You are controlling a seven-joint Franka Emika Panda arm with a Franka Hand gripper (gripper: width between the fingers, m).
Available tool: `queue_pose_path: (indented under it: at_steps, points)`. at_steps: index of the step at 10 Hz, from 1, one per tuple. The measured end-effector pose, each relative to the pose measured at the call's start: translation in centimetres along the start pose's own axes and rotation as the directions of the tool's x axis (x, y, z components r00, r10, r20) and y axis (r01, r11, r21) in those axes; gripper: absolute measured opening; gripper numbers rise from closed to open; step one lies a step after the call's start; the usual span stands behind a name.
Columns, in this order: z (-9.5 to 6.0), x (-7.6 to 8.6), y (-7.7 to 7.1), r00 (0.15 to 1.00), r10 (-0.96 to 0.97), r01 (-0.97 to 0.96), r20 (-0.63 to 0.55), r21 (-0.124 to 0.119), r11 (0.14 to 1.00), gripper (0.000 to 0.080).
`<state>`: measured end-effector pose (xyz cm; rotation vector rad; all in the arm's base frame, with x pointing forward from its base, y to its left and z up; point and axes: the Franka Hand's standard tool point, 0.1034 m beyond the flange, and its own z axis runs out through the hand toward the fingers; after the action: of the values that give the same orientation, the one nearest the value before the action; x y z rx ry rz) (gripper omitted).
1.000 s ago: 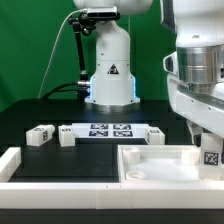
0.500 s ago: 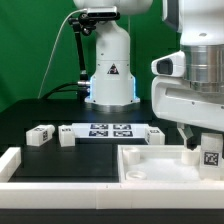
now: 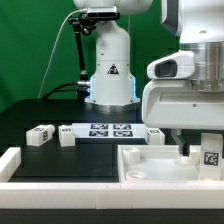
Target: Assemble one leg
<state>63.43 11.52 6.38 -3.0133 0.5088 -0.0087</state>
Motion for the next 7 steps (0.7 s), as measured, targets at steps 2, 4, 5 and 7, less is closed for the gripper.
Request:
queue_pose_path:
  at_steps: [2, 4, 5, 7]
  points:
    - [-0.01, 0.22, 0.42, 0.995, -0.104, 0.104, 0.000, -0.001, 0.995, 0.0649]
    - [0.03, 0.22, 0.45, 0.995, -0.103, 0.103, 0.000, -0.001, 0.995, 0.0527]
    - [0.04, 0.22, 0.47, 0.995, -0.103, 0.103, 0.000, -0.001, 0.995, 0.0389]
    - [0.05, 0.22, 0.47, 0.996, -0.087, 0.087, 0.000, -0.001, 0.996, 0.0287]
